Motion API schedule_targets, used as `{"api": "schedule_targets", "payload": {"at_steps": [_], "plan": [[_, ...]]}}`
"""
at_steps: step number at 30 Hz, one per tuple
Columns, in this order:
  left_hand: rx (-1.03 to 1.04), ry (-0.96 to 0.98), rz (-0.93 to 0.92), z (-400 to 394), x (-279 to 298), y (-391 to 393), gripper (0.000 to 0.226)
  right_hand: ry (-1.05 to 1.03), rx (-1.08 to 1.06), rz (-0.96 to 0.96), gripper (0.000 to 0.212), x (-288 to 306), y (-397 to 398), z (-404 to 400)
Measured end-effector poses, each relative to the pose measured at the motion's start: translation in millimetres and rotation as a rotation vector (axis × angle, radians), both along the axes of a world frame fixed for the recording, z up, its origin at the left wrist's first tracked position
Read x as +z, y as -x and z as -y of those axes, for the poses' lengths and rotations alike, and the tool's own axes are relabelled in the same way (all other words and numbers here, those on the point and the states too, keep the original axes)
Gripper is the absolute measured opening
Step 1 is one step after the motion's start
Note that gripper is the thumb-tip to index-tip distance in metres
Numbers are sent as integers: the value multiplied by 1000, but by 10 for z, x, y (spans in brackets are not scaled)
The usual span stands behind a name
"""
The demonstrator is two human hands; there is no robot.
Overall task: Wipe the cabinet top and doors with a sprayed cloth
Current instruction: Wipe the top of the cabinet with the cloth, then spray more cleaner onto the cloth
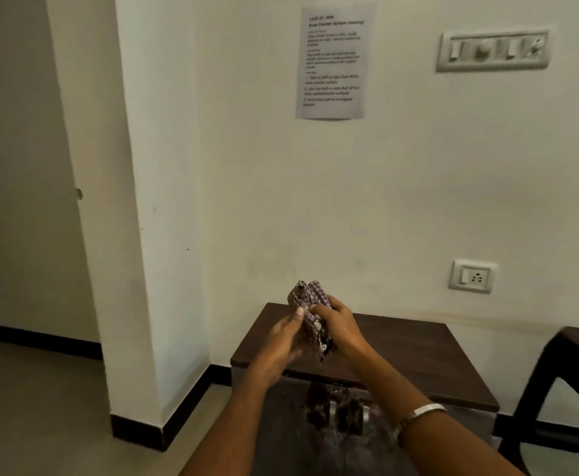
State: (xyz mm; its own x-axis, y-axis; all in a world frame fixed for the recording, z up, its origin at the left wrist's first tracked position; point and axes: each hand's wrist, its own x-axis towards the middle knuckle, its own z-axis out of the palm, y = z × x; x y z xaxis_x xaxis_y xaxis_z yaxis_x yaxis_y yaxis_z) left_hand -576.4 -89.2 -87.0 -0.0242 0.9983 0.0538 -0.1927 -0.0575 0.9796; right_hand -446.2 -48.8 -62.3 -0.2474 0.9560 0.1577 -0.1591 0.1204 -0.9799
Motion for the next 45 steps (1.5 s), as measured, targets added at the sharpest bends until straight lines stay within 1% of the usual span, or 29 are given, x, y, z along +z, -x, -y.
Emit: {"api": "schedule_targets", "payload": {"at_steps": [3, 5, 7, 9, 13, 15, 18, 22, 24, 27, 28, 32, 35, 39, 41, 45], "plan": [[-66, -35, 154, -47, 89, -281, 49, 78, 24, -145, 20, 63, -220, 21], [-85, -44, 195, -60, 155, -439, 47, 94, 19, -221, 21, 80, -347, 24], [-92, -34, 200, -88, 213, -581, 48, 82, -27, -241, 23, 112, -471, 19], [-86, -31, 173, -110, 269, -702, 50, 41, -85, -204, 25, 148, -591, 0], [-64, -74, 158, -161, 366, -911, 56, -49, -159, -69, 25, 226, -887, 0], [-68, -62, 187, -188, 417, -1046, 60, -61, -167, -8, 26, 260, -1063, 15], [-128, -13, 267, -226, 484, -1316, 69, -92, -173, 51, 22, 310, -1327, 46], [-247, 69, 367, -217, 557, -1806, 60, -182, -278, 137, 21, 380, -1734, 115], [-268, 82, 387, -214, 582, -2051, 58, -210, -347, 168, 19, 381, -1948, 128], [-308, 106, 396, -197, 571, -2358, 49, -248, -493, 271, 29, 372, -2269, 151], [-309, 109, 396, -196, 562, -2426, 48, -253, -527, 291, 29, 372, -2357, 159], [-298, 150, 402, -218, 589, -2682, 53, -249, -635, 225, 25, 429, -2714, 248], [-330, 169, 418, -290, 636, -2804, 49, -305, -734, 225, 21, 517, -2958, 361], [-346, 154, 426, -337, 720, -3006, 32, -374, -838, 274, 23, 602, -3236, 584], [-345, 142, 405, -308, 775, -3136, 24, -411, -893, 266, 22, 615, -3358, 707], [-335, 127, 350, -253, 864, -3436, 21, -485, -1039, 255, 20, 661, -3658, 956]]}}
